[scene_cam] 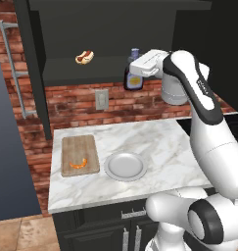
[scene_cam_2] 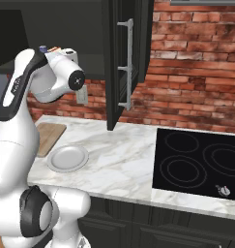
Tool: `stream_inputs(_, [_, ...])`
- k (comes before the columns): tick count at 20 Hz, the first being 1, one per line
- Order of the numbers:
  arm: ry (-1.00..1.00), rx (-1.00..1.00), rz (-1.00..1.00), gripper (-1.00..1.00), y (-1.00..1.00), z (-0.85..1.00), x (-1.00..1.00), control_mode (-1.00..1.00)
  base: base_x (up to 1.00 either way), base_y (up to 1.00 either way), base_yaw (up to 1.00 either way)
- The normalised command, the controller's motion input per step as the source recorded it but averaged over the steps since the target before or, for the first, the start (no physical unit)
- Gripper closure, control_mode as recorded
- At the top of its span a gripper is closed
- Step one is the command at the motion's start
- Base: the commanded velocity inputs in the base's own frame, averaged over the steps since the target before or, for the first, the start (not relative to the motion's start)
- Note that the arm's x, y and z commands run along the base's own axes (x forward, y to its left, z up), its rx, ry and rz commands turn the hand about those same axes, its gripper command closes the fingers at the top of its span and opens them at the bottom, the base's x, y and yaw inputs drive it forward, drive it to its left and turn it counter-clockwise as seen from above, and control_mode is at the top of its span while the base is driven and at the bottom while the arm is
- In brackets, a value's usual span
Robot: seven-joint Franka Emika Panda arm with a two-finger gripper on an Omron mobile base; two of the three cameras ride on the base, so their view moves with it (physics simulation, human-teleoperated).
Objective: Pick the shrimp from the plate and place it on the cutting board. Then pick the condiment bottle from the cabinet and place it next to the cutting board.
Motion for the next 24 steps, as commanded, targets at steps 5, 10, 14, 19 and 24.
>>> stream_inputs(5, [0.05,0.0,0.0,1.0,0.0,-0.03,-0.7,-1.0,0.0,0.0,0.0])
stream_inputs(10, [0.05,0.01,0.0,1.0,0.01,-0.07,-0.72,-1.0,0.0,0.0,0.0])
stream_inputs(14, [0.04,0.0,0.0,1.0,0.02,-0.1,-0.76,-1.0,0.0,0.0,0.0])
stream_inputs(19, [0.04,0.0,0.0,1.0,0.01,-0.18,-0.75,-1.0,0.0,0.0,0.0])
stream_inputs(24, [0.03,0.0,0.0,1.0,0.0,-0.28,-0.73,-1.0,0.0,0.0,0.0])
